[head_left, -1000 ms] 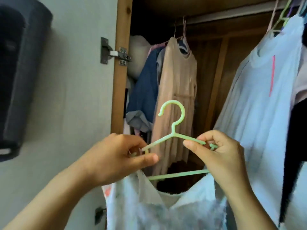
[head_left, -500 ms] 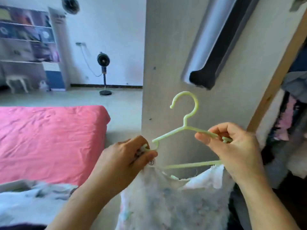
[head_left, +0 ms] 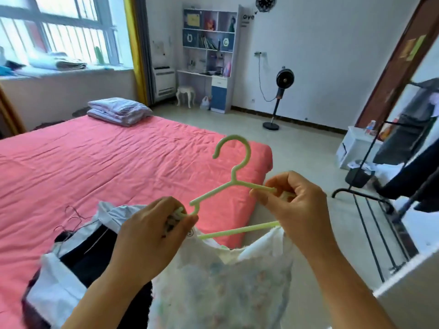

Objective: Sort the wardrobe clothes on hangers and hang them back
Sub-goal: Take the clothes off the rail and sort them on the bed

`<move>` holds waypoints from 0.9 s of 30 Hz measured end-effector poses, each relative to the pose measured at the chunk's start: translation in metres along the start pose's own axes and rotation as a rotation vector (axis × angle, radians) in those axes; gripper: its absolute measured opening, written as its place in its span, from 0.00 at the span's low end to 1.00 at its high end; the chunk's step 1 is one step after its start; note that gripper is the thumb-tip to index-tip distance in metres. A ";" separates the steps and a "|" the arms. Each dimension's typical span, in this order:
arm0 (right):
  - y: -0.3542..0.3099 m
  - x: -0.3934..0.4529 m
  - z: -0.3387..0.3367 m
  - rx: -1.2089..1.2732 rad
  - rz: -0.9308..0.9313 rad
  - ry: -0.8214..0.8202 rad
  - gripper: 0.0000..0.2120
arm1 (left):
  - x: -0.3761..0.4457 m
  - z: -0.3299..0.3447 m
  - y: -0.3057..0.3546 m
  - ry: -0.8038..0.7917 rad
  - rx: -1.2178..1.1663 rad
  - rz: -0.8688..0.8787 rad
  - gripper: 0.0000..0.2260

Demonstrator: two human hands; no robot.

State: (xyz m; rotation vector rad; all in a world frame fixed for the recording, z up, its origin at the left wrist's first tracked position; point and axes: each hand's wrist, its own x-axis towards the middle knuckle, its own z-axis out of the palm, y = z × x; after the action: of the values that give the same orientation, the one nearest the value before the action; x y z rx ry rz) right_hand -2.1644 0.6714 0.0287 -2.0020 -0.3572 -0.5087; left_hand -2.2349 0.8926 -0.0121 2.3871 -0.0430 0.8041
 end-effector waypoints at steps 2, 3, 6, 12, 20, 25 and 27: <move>-0.001 0.034 0.048 0.041 -0.032 -0.066 0.19 | 0.015 -0.005 -0.036 0.080 0.064 -0.066 0.15; -0.003 0.049 0.069 0.060 -0.049 -0.094 0.17 | 0.022 -0.008 -0.050 0.116 0.091 -0.097 0.14; -0.014 0.097 0.142 0.124 -0.107 -0.195 0.15 | 0.045 -0.018 -0.097 0.258 0.154 -0.203 0.16; -0.037 0.156 0.286 0.165 -0.284 -0.383 0.10 | 0.072 -0.042 -0.194 0.408 0.253 -0.390 0.19; -0.017 0.155 0.444 0.119 -0.342 -0.659 0.18 | 0.058 -0.041 -0.327 0.433 0.292 -0.677 0.16; 0.031 0.130 0.493 0.071 -0.216 -0.804 0.20 | 0.037 -0.014 -0.414 0.338 0.215 -0.906 0.13; 0.050 0.119 0.507 0.045 -0.183 -0.891 0.20 | 0.027 -0.001 -0.444 0.283 0.204 -0.970 0.14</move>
State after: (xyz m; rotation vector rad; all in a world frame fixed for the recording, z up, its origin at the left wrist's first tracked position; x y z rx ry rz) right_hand -1.9366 1.1029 -0.1603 -2.0634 -1.0829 0.3220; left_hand -2.1174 1.2578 -0.2371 2.0508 1.2486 0.6463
